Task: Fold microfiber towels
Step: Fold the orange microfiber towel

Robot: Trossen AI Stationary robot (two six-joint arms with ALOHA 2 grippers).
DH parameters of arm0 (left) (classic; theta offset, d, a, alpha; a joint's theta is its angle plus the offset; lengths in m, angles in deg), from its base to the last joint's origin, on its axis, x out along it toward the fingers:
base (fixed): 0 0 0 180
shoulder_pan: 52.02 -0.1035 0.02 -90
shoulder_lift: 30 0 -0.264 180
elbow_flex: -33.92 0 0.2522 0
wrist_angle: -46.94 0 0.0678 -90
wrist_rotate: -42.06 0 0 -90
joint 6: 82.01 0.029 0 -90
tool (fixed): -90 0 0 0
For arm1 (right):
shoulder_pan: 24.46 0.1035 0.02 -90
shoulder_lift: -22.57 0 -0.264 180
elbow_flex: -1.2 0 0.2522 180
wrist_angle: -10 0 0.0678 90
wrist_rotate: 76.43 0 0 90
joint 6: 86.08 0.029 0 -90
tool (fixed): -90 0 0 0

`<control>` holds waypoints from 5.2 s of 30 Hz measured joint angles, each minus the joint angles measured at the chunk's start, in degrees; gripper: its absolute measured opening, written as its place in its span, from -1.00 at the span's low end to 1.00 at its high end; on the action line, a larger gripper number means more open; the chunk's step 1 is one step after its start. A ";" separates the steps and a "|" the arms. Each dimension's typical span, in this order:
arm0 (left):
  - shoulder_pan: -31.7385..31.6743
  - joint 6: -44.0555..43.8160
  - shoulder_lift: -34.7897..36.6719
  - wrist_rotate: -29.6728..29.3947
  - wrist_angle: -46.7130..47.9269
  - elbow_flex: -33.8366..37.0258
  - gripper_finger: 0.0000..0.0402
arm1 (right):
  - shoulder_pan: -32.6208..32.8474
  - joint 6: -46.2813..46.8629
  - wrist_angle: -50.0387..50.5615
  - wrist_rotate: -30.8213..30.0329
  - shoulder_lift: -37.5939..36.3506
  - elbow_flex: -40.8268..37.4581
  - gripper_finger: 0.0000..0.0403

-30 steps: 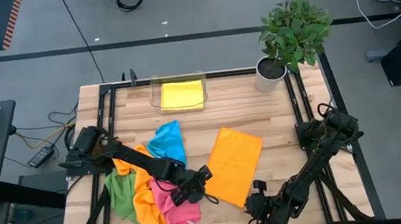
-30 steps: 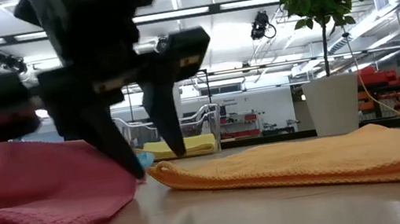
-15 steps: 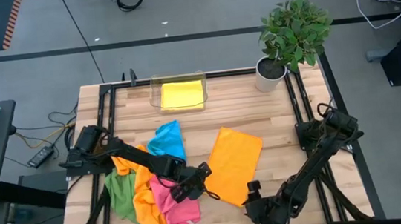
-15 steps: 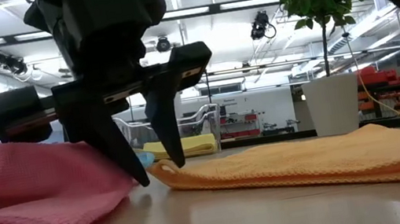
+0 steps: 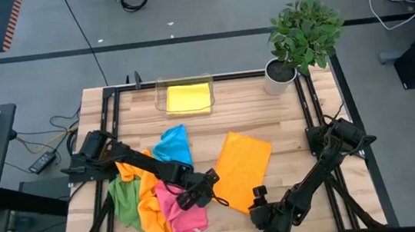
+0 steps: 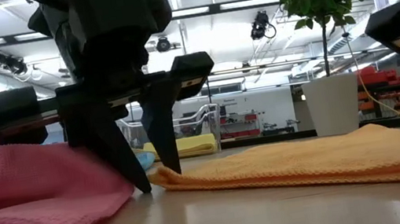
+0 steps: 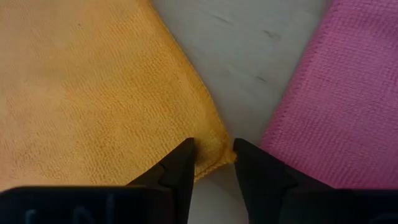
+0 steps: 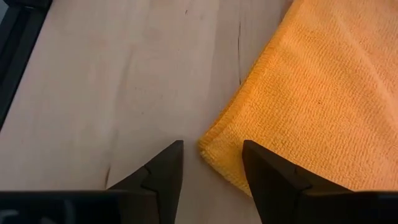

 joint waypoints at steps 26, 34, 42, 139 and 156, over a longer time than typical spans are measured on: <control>-1.29 -33.30 5.63 6.04 -2.43 -0.15 -0.96 | 1.52 24.05 0.42 2.90 -8.03 -1.32 -0.81; -3.22 -59.09 13.01 20.91 -3.69 -0.22 -0.96 | 4.53 42.90 0.39 0.80 -15.80 -2.62 -0.81; -5.67 -64.49 10.37 15.79 -5.62 -0.10 -0.97 | 2.49 57.95 14.77 -6.80 -15.80 -2.64 -0.81; -11.43 -61.56 8.25 13.07 -1.34 -0.09 -0.90 | -0.71 49.03 6.62 -6.90 -6.69 0.07 -0.20; -11.45 -62.97 8.25 10.71 -1.63 -0.09 -0.96 | -0.48 51.57 18.84 -7.76 -12.05 0.00 -0.97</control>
